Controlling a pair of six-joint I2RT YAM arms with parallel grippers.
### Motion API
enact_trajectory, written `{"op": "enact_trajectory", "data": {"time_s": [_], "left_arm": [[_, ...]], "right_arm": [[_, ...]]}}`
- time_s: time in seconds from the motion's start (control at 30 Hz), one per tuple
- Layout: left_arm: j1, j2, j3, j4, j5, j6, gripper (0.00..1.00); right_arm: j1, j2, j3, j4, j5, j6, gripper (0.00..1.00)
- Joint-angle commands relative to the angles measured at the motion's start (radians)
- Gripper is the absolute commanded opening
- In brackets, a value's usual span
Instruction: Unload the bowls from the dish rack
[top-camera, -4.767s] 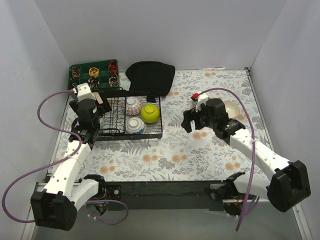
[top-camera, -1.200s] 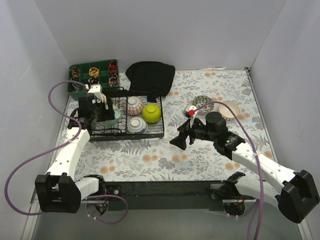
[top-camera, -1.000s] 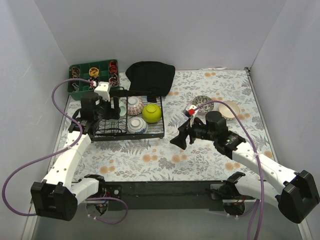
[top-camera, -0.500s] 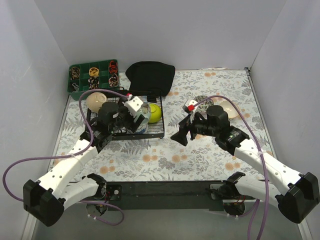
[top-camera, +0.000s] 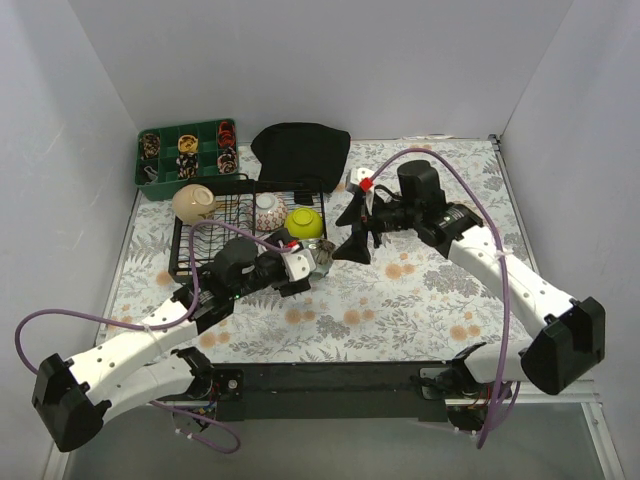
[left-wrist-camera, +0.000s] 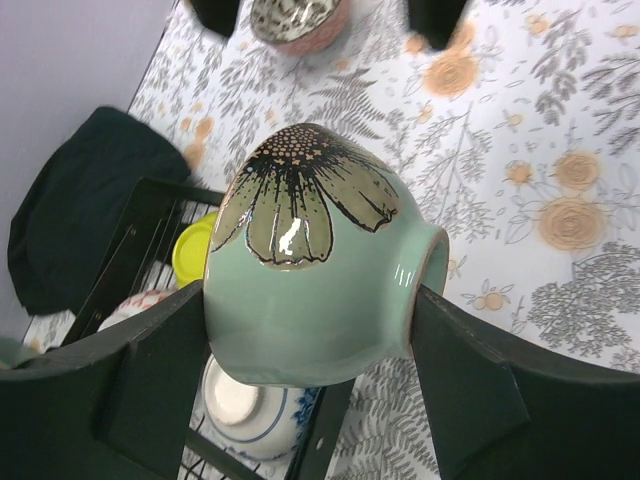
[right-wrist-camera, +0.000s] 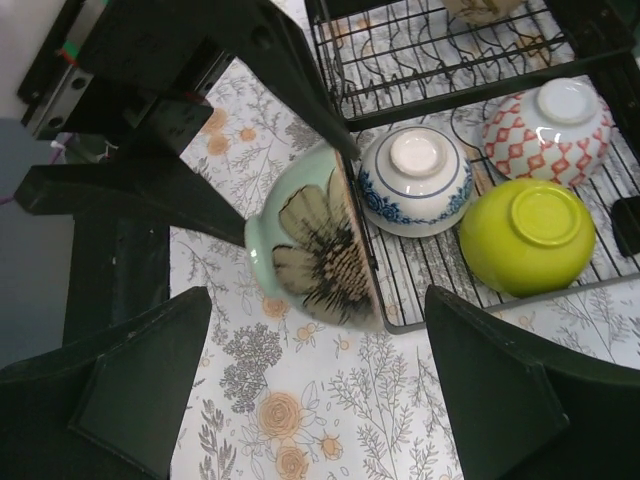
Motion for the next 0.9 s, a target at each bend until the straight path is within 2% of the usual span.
{"op": "enact_trajectory", "data": {"time_s": [0.0, 0.1, 0.23, 0.47, 0.57, 0.67, 0.7, 0.77, 0.8, 0.87], "left_arm": [[-0.055, -0.07, -0.025, 0.138, 0.011, 0.041, 0.41], [-0.078, -0.085, -0.038, 0.144, -0.003, 0.051, 0.41], [-0.086, -0.093, -0.068, 0.175, 0.009, 0.047, 0.42], [-0.092, -0.084, -0.081, 0.196, 0.014, 0.033, 0.42], [-0.09, -0.079, -0.084, 0.199, 0.017, 0.027, 0.42], [-0.092, -0.075, -0.088, 0.207, 0.026, 0.021, 0.43], [-0.092, -0.072, -0.09, 0.207, 0.027, 0.015, 0.43], [-0.092, -0.069, -0.093, 0.213, 0.028, 0.006, 0.46], [-0.092, -0.067, -0.097, 0.216, 0.023, 0.005, 0.48], [-0.092, -0.064, -0.102, 0.224, 0.008, 0.007, 0.56]], "right_arm": [[-0.002, 0.099, 0.13, -0.133, -0.145, -0.098, 0.96], [-0.001, 0.154, 0.168, -0.158, -0.163, -0.112, 0.96], [0.006, 0.223, 0.204, -0.208, -0.268, -0.132, 0.95], [0.052, 0.315, 0.21, -0.311, -0.323, -0.206, 0.9], [0.061, 0.343, 0.21, -0.325, -0.334, -0.209, 0.81], [0.068, 0.361, 0.217, -0.339, -0.355, -0.215, 0.63], [0.068, 0.361, 0.217, -0.339, -0.358, -0.215, 0.48], [0.068, 0.355, 0.216, -0.339, -0.358, -0.214, 0.32], [0.067, 0.352, 0.213, -0.341, -0.355, -0.212, 0.18], [0.068, 0.341, 0.208, -0.339, -0.345, -0.21, 0.04]]}}
